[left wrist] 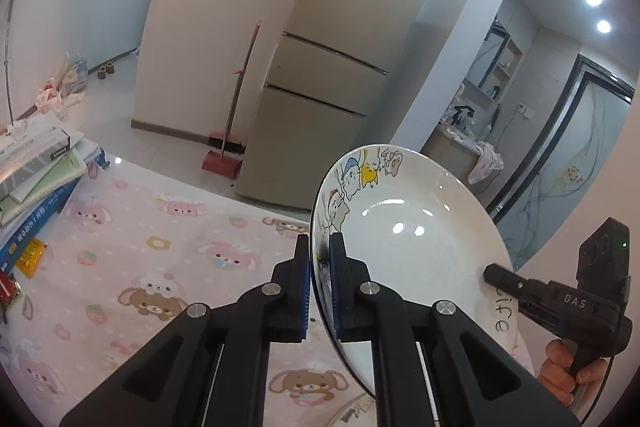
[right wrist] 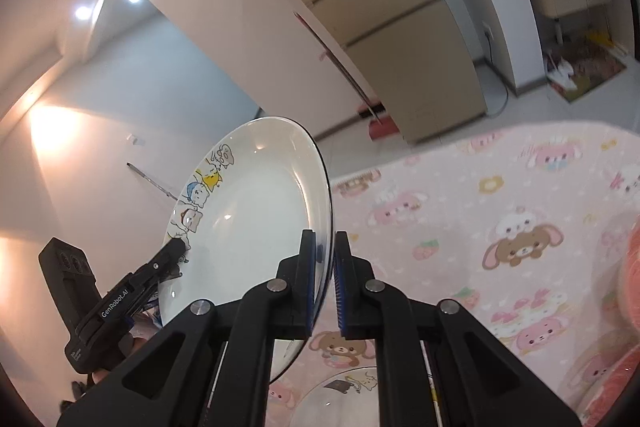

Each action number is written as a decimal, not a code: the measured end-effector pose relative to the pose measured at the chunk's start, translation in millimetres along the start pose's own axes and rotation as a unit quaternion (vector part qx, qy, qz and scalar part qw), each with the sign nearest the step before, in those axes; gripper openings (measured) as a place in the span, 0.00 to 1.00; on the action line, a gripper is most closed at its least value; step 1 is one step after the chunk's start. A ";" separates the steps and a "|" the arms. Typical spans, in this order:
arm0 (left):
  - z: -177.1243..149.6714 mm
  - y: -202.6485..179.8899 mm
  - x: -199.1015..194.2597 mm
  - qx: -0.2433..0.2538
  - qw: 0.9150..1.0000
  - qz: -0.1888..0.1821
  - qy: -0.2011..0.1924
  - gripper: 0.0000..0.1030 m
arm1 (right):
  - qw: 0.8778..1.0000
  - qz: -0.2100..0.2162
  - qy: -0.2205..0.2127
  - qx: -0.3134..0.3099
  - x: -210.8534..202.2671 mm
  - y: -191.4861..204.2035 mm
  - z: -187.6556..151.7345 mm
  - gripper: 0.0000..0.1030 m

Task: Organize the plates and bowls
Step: 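Lift the held plates off the table with both tools, then bring the left tool's plate onto the right tool's plate, nesting them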

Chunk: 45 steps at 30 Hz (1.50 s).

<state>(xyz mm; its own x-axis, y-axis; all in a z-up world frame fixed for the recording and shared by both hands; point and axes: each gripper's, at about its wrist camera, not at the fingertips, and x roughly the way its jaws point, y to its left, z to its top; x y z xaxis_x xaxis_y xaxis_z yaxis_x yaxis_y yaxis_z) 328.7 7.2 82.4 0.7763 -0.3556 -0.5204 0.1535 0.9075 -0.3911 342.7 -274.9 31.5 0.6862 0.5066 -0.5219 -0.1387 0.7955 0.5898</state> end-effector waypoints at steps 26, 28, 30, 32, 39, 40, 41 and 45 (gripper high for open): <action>-44.8 -71.7 -172.6 0.104 0.994 -0.026 -0.037 0.09 | 0.990 -0.041 -0.089 -0.102 -156.8 79.3 -71.8 0.10; -54.1 -79.6 -171.9 0.119 0.992 -0.021 -0.027 0.12 | 0.989 -0.050 -0.093 -0.102 -161.5 75.4 -79.6 0.13; -61.9 -80.4 -167.3 0.112 0.993 -0.034 -0.006 0.12 | 0.988 -0.062 -0.098 -0.105 -165.5 71.3 -85.3 0.13; -69.4 -81.8 -162.3 0.116 0.993 -0.033 0.002 0.12 | 0.989 -0.059 -0.094 -0.099 -166.8 61.3 -90.1 0.13; -104.5 -75.4 -137.0 0.111 0.992 -0.033 0.046 0.12 | 0.993 -0.063 -0.068 -0.076 -157.7 30.7 -116.0 0.13; -109.3 -73.4 -132.6 0.110 0.992 -0.033 0.053 0.12 | 0.993 -0.064 -0.064 -0.073 -154.8 25.5 -119.7 0.13; -113.1 -71.8 -128.8 0.109 0.992 -0.033 0.059 0.12 | 0.994 -0.065 -0.061 -0.070 -152.8 22.5 -123.6 0.13; -128.3 -64.0 -110.0 0.110 0.990 -0.026 0.083 0.12 | 0.995 -0.066 -0.048 -0.055 -140.8 7.2 -135.1 0.13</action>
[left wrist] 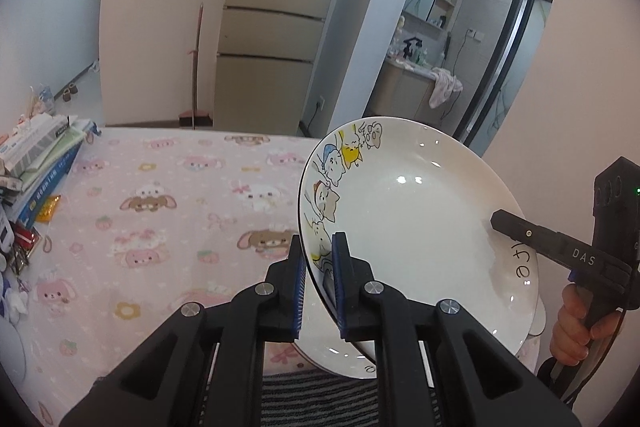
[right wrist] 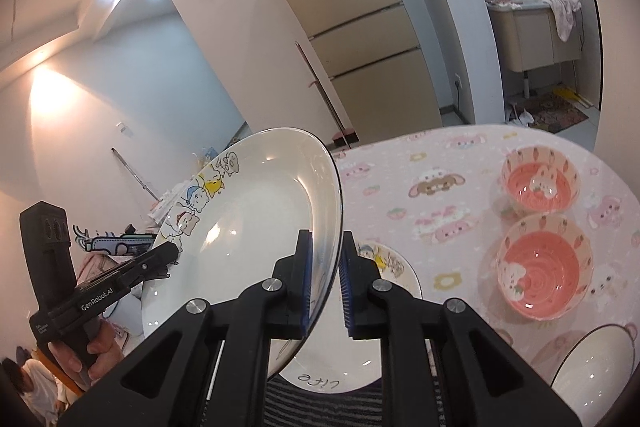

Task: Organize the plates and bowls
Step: 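Bring the left tool's plate onto the right tool's plate, nesting them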

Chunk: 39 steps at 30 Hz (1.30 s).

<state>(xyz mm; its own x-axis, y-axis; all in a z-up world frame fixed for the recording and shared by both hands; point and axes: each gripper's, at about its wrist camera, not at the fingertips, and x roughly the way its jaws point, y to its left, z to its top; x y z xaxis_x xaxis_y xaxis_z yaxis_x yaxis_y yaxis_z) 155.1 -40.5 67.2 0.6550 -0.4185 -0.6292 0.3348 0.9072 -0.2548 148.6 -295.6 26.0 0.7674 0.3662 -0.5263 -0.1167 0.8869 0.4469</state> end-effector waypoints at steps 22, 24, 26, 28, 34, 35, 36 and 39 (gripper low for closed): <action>-51.0 31.0 93.4 -0.006 0.993 0.014 0.114 0.14 | 0.993 -0.066 0.098 0.009 72.3 -31.8 -49.6 0.15; -52.8 31.9 96.8 -0.006 0.993 0.013 0.119 0.14 | 0.992 -0.068 0.105 0.013 75.6 -34.3 -52.1 0.15; -54.5 31.9 99.1 -0.004 0.992 0.012 0.125 0.14 | 0.991 -0.073 0.111 0.015 77.7 -36.1 -53.7 0.15; -56.2 30.2 100.4 0.003 0.992 0.014 0.127 0.15 | 0.991 -0.079 0.111 0.011 78.1 -35.9 -54.3 0.15; -57.6 26.7 101.4 0.017 0.992 0.030 0.124 0.15 | 0.989 -0.084 0.118 0.002 81.6 -34.8 -56.2 0.15; -58.1 27.4 102.1 0.018 0.991 0.035 0.126 0.15 | 0.989 -0.084 0.123 0.003 83.4 -34.8 -57.5 0.15; -58.2 28.5 103.3 0.017 0.991 0.039 0.128 0.16 | 0.989 -0.082 0.125 0.004 84.8 -34.6 -58.3 0.15; -58.2 32.7 106.5 0.012 0.990 0.046 0.133 0.16 | 0.988 -0.086 0.128 -0.008 87.4 -29.3 -61.5 0.15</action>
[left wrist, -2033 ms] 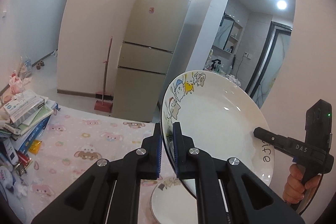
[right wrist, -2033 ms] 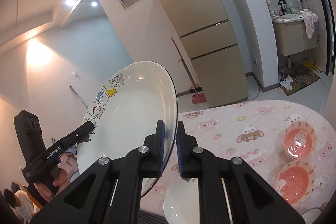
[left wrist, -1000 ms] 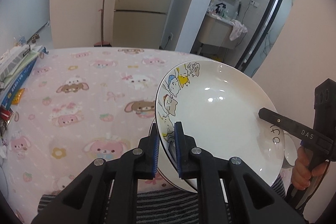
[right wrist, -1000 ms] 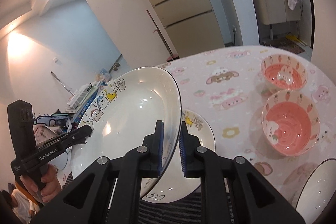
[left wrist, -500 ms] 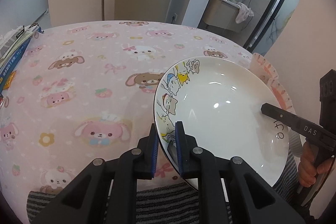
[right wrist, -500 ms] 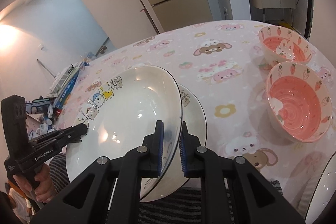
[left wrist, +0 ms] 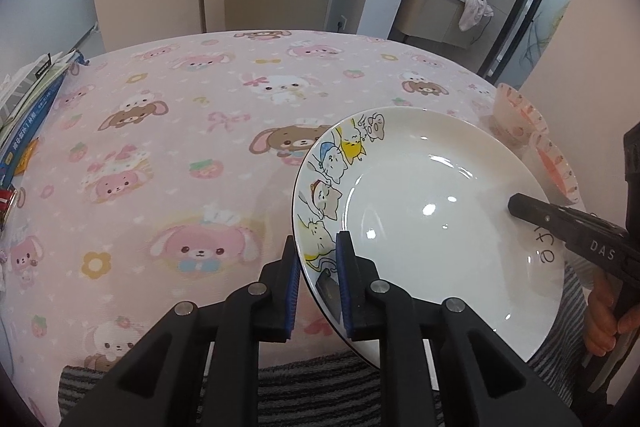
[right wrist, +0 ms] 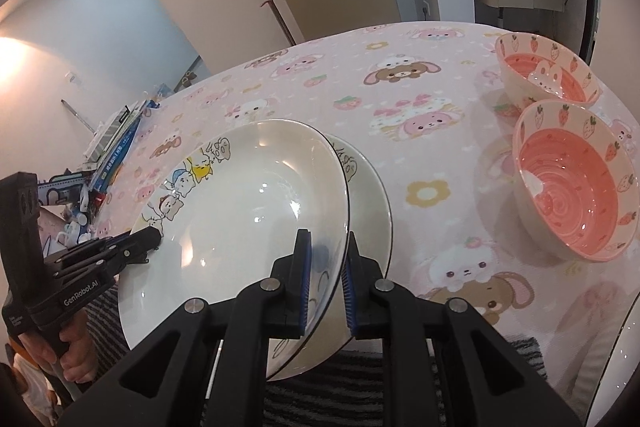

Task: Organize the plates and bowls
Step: 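Bring the left tool's plate onto the right tool's plate, nesting them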

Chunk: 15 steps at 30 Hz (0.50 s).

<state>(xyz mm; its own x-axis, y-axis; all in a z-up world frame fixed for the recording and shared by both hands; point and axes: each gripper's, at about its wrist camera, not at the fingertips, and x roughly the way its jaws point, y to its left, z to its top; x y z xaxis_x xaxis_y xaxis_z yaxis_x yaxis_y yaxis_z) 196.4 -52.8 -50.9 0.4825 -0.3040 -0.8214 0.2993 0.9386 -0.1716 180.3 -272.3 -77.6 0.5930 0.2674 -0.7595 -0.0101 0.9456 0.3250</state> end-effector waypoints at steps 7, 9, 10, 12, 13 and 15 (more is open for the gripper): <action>-2.6 -4.3 2.5 0.013 1.000 0.017 -0.002 0.17 | 0.998 -0.040 -0.009 -0.039 2.2 14.2 -4.5 0.17; -3.5 -6.4 3.8 0.016 1.000 0.016 -0.002 0.18 | 0.998 -0.044 -0.006 -0.037 3.7 12.6 -4.4 0.17; -4.5 -7.5 4.9 0.017 1.000 0.014 0.000 0.18 | 0.998 -0.048 -0.006 -0.037 4.0 11.7 -4.5 0.17; -7.2 -10.7 7.0 0.014 1.000 0.007 0.007 0.18 | 0.998 -0.055 -0.011 -0.032 2.2 8.9 -4.0 0.17; -8.4 -12.2 8.6 0.013 1.000 0.001 0.012 0.19 | 0.998 -0.057 -0.017 -0.025 0.2 6.6 -3.9 0.17; -10.4 -19.6 9.2 0.030 0.999 0.018 0.007 0.21 | 0.996 -0.074 -0.023 -0.031 -0.6 5.9 -4.3 0.17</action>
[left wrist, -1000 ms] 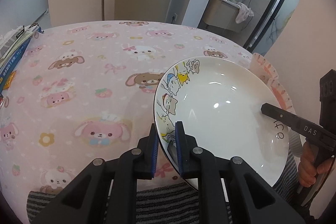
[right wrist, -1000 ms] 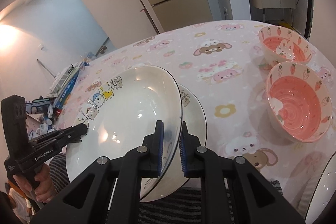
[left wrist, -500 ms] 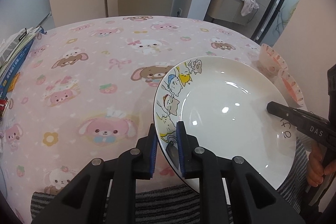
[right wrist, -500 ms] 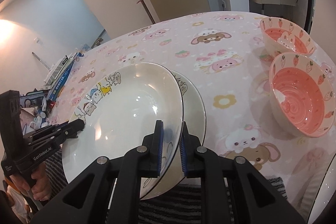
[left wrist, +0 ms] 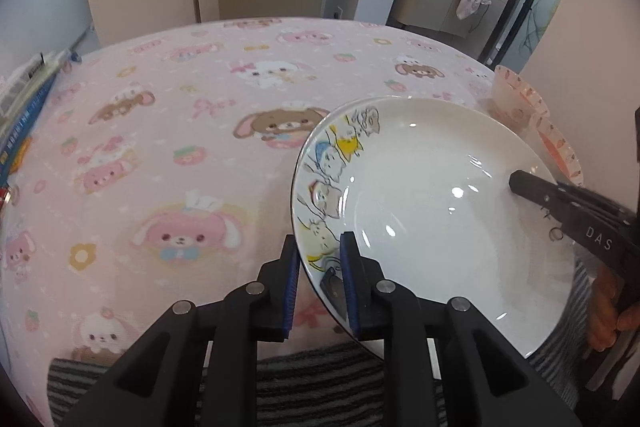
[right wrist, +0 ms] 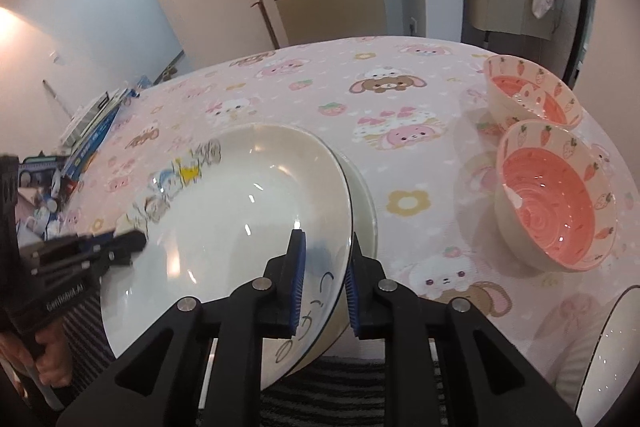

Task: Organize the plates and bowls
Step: 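Bring the left tool's plate onto the right tool's plate, nesting them, then open the left tool off the nested plates while the right lowers them onto the stack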

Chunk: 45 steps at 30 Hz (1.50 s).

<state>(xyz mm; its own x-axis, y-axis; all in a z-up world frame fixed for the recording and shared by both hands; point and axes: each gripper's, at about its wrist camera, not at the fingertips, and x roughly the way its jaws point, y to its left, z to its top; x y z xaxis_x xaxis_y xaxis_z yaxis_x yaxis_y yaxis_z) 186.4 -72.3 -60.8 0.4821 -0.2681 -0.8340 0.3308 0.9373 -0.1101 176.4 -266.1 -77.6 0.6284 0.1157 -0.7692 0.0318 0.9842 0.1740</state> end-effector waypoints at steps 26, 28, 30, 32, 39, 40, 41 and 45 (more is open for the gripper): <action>-4.1 -16.6 4.4 0.046 0.997 0.059 -0.036 0.26 | 0.997 -0.041 -0.014 -0.060 -6.1 10.3 -16.9 0.20; -4.8 -16.6 6.3 0.047 0.998 0.044 -0.029 0.42 | 0.997 -0.041 -0.015 -0.062 -6.7 8.0 -21.0 0.20; -5.0 -18.7 6.8 0.050 0.998 0.040 -0.029 0.50 | 0.997 -0.043 -0.013 -0.066 -6.1 6.6 -25.3 0.20; -5.4 -21.7 8.6 0.056 0.997 0.042 -0.025 0.50 | 0.996 -0.046 -0.015 -0.071 -6.4 7.7 -26.6 0.19; -4.8 -18.3 11.0 0.048 0.998 0.041 -0.019 0.52 | 0.991 -0.078 -0.026 -0.105 -5.5 17.1 -29.8 0.19; -4.9 -18.1 11.0 0.047 0.998 0.041 -0.019 0.52 | 0.991 -0.077 -0.026 -0.103 -5.6 17.7 -30.0 0.19; -5.1 -18.4 11.0 0.048 0.998 0.041 -0.019 0.52 | 0.992 -0.073 -0.025 -0.100 -5.7 17.3 -29.8 0.19; -5.9 -20.3 7.8 0.056 0.997 0.044 -0.031 0.52 | 0.994 -0.063 -0.023 -0.091 -5.9 14.0 -28.3 0.19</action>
<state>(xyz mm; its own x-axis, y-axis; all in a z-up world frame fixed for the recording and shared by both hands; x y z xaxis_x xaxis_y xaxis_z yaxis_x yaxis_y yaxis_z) 178.7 -92.2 -68.2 0.5612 -0.2026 -0.8025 0.3715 0.9281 0.0255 151.2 -249.2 -88.0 0.6640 -0.0125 -0.7476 -0.0255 0.9989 -0.0394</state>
